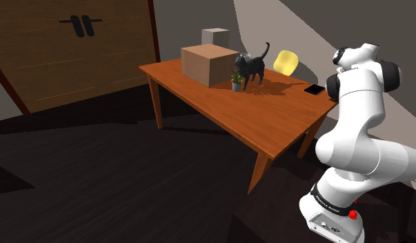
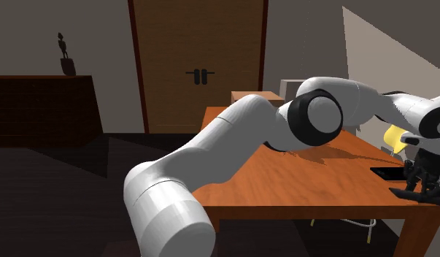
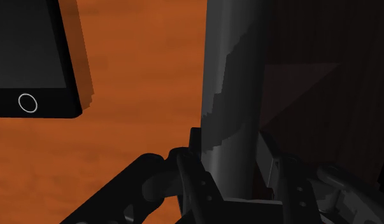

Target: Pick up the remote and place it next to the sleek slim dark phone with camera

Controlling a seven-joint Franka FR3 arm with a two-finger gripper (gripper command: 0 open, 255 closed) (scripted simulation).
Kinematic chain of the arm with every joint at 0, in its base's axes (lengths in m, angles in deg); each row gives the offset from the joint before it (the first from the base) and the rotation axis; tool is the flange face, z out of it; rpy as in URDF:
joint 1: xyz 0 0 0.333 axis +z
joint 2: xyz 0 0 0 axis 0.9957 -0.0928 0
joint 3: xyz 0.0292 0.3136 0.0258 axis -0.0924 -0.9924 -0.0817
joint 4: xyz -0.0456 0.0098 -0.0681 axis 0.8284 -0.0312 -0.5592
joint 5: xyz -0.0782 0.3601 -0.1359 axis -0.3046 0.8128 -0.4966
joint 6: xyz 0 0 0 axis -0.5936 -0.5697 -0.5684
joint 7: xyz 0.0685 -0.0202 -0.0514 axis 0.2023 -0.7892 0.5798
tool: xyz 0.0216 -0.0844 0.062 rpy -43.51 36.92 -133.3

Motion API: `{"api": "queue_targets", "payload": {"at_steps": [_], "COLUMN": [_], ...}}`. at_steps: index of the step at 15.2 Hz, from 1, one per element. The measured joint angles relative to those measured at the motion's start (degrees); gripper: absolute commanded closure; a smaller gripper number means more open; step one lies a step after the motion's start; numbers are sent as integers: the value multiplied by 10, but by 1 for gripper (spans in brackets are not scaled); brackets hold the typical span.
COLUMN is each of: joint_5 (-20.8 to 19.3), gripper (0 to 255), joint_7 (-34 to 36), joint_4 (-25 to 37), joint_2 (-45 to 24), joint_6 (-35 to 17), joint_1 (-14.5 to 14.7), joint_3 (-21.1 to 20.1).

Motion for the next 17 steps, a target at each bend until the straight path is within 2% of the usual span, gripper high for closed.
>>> {"api": "queue_targets", "payload": {"at_steps": [7, 8, 16, 17], "joint_5": [2, 2, -2, -3], "gripper": [255, 0, 0, 0], "joint_7": [-3, -3, -2, 3], "joint_4": [-9, -9, -13, 12], "joint_2": [-3, -3, 10, 8], "joint_6": [-11, -11, -1, 17], "joint_1": [2, 2, 6, -4], "joint_3": [-1, -1, 3, 2]}}
